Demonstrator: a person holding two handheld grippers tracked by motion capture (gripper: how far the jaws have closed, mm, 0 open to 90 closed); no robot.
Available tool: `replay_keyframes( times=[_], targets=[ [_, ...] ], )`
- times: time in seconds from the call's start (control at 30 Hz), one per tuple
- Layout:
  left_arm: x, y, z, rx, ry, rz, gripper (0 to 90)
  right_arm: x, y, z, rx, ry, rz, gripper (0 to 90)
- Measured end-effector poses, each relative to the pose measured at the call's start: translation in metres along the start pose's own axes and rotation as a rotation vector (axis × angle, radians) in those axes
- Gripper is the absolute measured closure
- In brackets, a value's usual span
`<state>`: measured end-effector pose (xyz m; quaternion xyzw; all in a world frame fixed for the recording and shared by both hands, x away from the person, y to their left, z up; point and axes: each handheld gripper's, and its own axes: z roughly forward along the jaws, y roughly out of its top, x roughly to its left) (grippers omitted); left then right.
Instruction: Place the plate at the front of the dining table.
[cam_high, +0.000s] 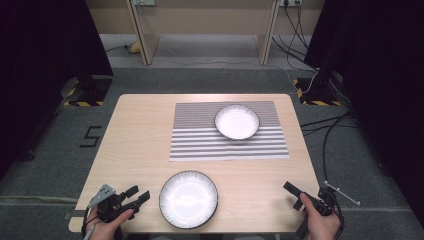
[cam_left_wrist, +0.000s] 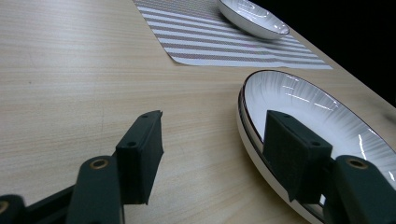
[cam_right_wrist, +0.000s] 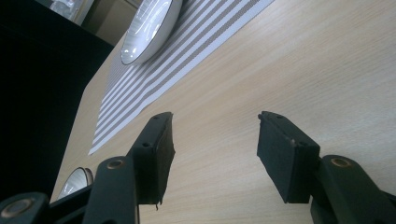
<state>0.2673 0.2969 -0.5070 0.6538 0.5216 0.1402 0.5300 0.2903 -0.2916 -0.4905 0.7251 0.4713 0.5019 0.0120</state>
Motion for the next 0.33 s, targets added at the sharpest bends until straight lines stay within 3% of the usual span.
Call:
replay_keyframes(
  times=[0.23,0.27,0.33],
  targets=[
    [0.0000,-0.0010,0.0009,0.003,-0.004,-0.002,37.3,-0.0004,-0.0006,-0.0036,-0.011,0.009,0.004,45.6],
    [-0.0005,-0.0014,0.0009,0.004,-0.003,0.001,37.3,0.0020,-0.0009,-0.0027,-0.009,0.041,0.026,45.4],
    [-0.0008,-0.0017,0.0006,0.004,-0.005,0.001,37.3,0.0038,-0.0010,-0.0024,-0.009,0.044,0.021,45.4]
  ],
)
